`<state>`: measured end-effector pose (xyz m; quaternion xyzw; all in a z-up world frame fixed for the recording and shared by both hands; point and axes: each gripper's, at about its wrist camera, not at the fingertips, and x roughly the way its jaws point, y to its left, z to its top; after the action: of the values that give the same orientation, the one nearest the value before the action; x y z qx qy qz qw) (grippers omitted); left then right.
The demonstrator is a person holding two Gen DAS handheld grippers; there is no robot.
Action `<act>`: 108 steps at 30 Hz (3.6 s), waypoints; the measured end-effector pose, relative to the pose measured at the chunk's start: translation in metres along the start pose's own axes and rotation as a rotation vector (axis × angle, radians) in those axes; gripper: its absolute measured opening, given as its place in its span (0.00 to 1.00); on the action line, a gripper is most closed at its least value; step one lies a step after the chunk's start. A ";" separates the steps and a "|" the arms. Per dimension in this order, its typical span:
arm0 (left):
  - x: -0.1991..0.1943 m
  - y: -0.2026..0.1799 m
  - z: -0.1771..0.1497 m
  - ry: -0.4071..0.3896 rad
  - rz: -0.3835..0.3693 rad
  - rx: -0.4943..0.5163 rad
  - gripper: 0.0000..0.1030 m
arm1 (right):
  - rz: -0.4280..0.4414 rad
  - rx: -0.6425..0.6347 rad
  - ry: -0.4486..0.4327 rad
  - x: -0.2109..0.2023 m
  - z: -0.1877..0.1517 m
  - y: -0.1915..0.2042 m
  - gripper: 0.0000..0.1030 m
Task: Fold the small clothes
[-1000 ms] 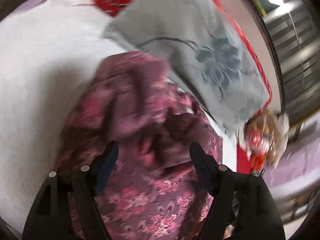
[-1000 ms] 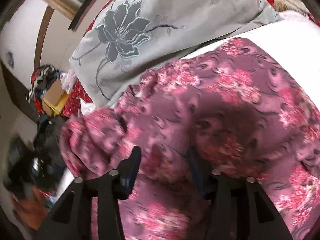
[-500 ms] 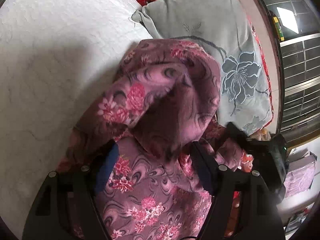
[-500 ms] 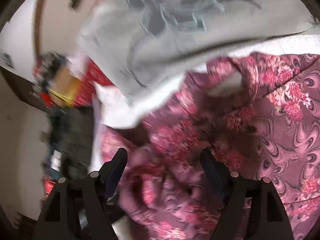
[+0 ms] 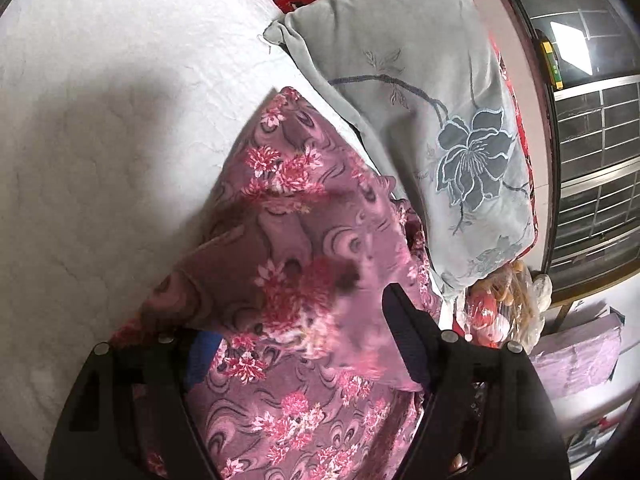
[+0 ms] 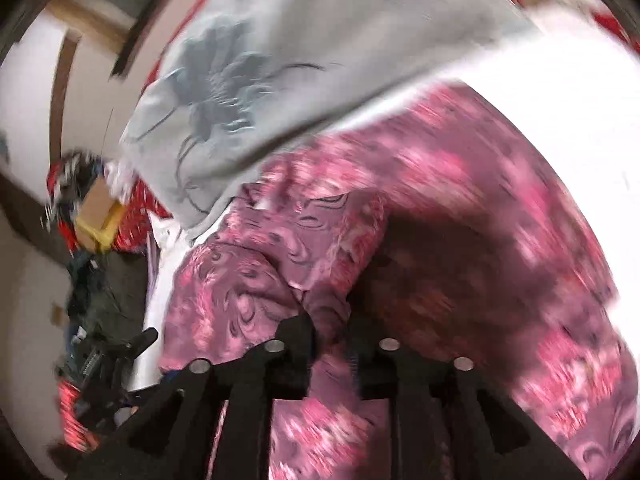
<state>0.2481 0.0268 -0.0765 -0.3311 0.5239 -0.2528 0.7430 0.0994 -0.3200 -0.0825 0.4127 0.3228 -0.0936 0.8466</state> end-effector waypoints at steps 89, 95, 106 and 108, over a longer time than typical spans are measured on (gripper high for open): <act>-0.161 0.010 -0.182 0.395 0.120 0.206 0.04 | 0.281 -0.165 0.176 -0.200 -0.148 -0.086 0.04; -0.158 -0.002 -0.151 0.339 0.048 0.167 0.04 | 0.335 -0.180 0.131 -0.190 -0.119 -0.059 0.04; -0.121 -0.011 -0.051 0.150 -0.008 0.056 0.04 | 0.331 -0.096 -0.012 -0.138 -0.021 -0.043 0.04; -0.108 -0.012 -0.027 0.114 -0.003 0.043 0.04 | 0.321 -0.063 -0.031 -0.119 -0.002 -0.047 0.04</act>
<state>0.1870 0.0906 -0.0079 -0.3009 0.5593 -0.2837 0.7185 -0.0142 -0.3615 -0.0393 0.4306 0.2425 0.0467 0.8681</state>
